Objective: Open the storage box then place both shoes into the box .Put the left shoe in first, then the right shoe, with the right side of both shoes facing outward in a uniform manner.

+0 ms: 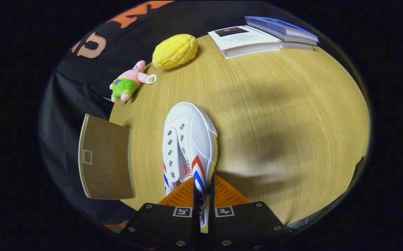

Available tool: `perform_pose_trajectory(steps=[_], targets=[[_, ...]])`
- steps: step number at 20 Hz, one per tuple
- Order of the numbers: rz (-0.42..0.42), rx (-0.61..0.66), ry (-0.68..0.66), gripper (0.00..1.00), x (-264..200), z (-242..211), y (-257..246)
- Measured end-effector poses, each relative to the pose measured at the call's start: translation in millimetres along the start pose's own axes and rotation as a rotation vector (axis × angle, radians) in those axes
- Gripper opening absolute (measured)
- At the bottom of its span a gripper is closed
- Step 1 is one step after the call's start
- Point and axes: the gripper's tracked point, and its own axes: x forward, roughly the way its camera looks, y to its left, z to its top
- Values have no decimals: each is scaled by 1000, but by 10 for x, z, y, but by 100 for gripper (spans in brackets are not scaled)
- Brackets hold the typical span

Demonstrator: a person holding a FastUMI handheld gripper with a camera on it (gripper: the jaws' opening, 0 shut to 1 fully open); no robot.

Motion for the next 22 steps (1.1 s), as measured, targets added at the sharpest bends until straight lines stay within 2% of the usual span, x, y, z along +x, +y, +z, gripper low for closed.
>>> perform_pose_trajectory(steps=[8, 14, 18, 22], targets=[[148, -6, -80, 9, -399, 372, 1004], [224, -149, -97, 9, -660, 488, 2001], [284, -236, -59, 9, -577, 388, 2647], [294, -311, -5, 9, -214, 222, 3056]])
